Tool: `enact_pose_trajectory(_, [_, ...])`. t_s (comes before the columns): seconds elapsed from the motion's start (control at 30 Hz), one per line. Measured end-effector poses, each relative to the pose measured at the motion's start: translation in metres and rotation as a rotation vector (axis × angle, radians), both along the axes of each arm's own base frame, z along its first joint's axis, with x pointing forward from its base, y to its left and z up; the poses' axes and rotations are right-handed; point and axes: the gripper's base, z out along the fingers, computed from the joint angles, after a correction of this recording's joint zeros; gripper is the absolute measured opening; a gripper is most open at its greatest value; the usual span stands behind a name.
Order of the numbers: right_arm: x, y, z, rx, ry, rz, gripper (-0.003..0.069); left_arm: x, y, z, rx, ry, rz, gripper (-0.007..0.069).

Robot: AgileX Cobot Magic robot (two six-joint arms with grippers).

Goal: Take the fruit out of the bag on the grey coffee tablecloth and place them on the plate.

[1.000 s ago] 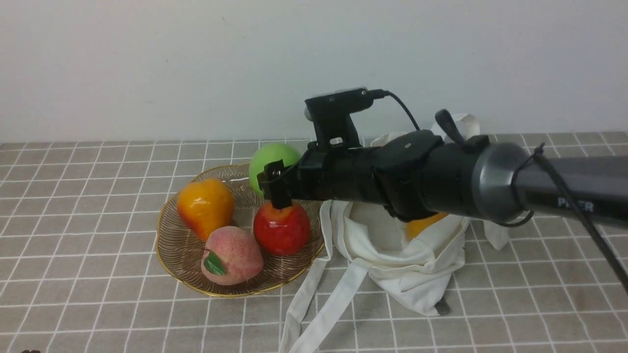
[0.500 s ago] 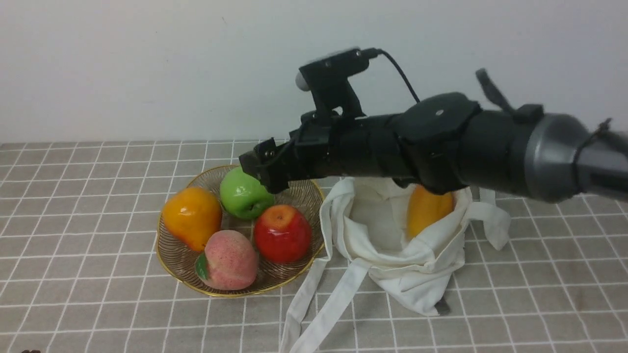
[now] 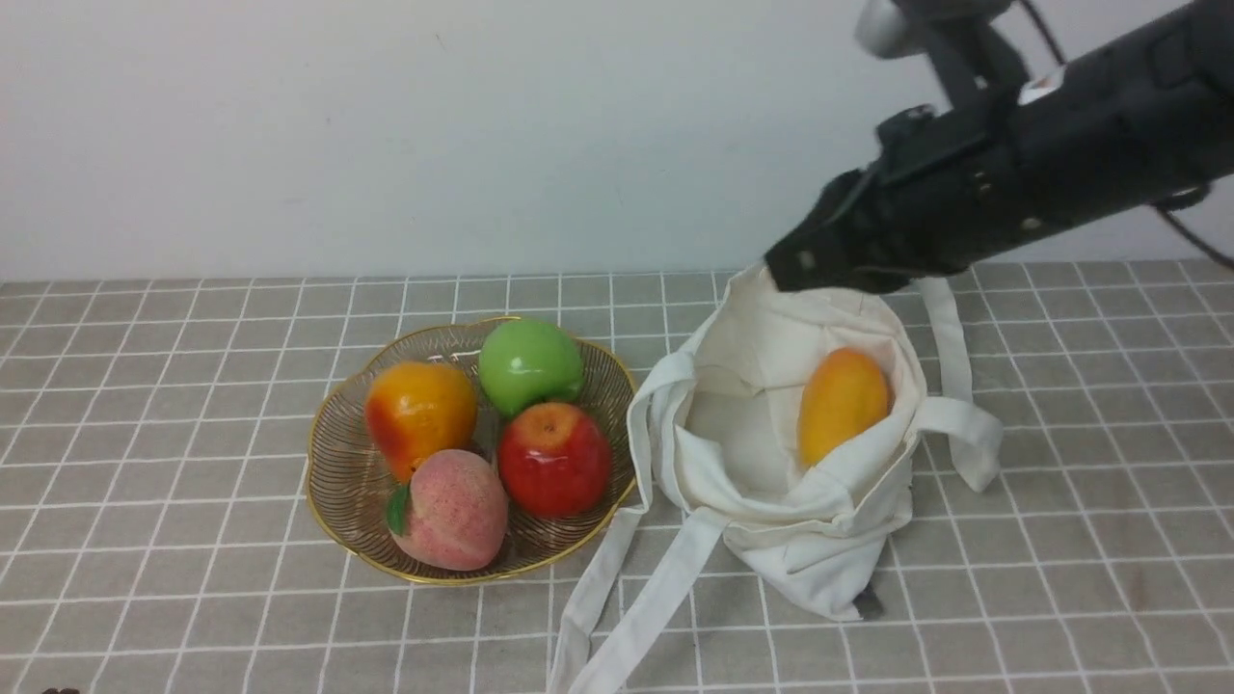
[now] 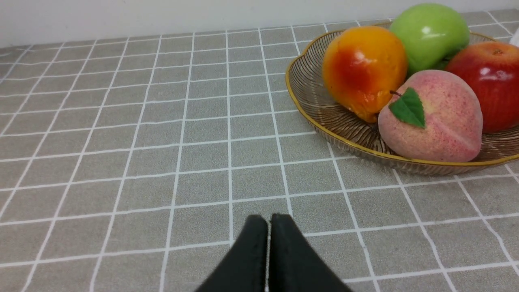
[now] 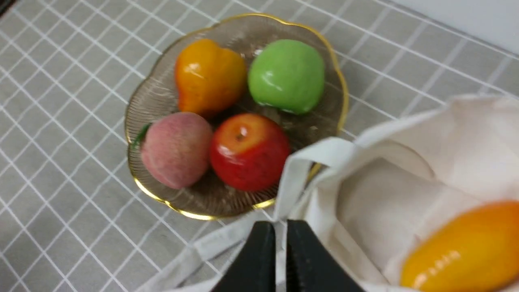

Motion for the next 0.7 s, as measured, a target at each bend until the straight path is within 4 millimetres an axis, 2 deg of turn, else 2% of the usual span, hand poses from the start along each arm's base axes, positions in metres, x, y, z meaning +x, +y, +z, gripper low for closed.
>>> enact_pose_trajectory(0.1, [-0.017, -0.023, 0.011, -0.003, 0.021, -0.039, -0.0008, 0.000, 0.000, 0.000, 0.000, 0.000, 0.000, -0.0008])
enact_pose_trajectory(0.27, [-0.069, -0.047, 0.010, 0.000, 0.007, -0.077, -0.0013, 0.000, 0.000, 0.000, 0.000, 0.000, 0.000, -0.0008])
enact_pose_trajectory(0.3, [-0.087, -0.052, 0.005, 0.004, -0.008, -0.091, -0.0014, 0.000, 0.000, 0.000, 0.000, 0.000, 0.000, -0.0008])
enact_pose_trajectory(0.37, [-0.104, -0.057, -0.001, 0.012, -0.041, -0.112, -0.0014, 0.000, 0.000, 0.000, 0.000, 0.000, 0.000, -0.0008])
enact_pose_trajectory(0.4, [-0.119, -0.062, -0.007, 0.015, -0.075, -0.126, -0.0014, 0.000, 0.000, 0.000, 0.000, 0.000, 0.000, -0.0008])
enact_pose_trajectory(0.43, [-0.123, -0.063, -0.008, 0.018, -0.097, -0.135, -0.0014, 0.000, 0.000, 0.000, 0.000, 0.000, 0.000, -0.0008])
enact_pose_trajectory(0.5, [-0.155, -0.075, -0.023, 0.008, -0.246, -0.158, -0.0014, 0.000, 0.000, 0.000, 0.000, 0.000, 0.000, -0.0008])
enact_pose_trajectory(0.57, [-0.167, -0.079, -0.030, 0.007, -0.293, -0.167, -0.0014, 0.000, 0.000, 0.000, 0.000, 0.000, 0.000, -0.0008])
enact_pose_trajectory(0.6, [-0.184, -0.086, -0.042, 0.025, -0.382, -0.207, -0.0014, 0.000, 0.000, 0.000, 0.000, 0.000, 0.000, -0.0008])
enact_pose_trajectory(0.7, [-0.205, -0.095, -0.062, 0.068, -0.486, -0.275, -0.0014, 0.000, 0.000, 0.000, 0.000, 0.000, 0.000, -0.0008])
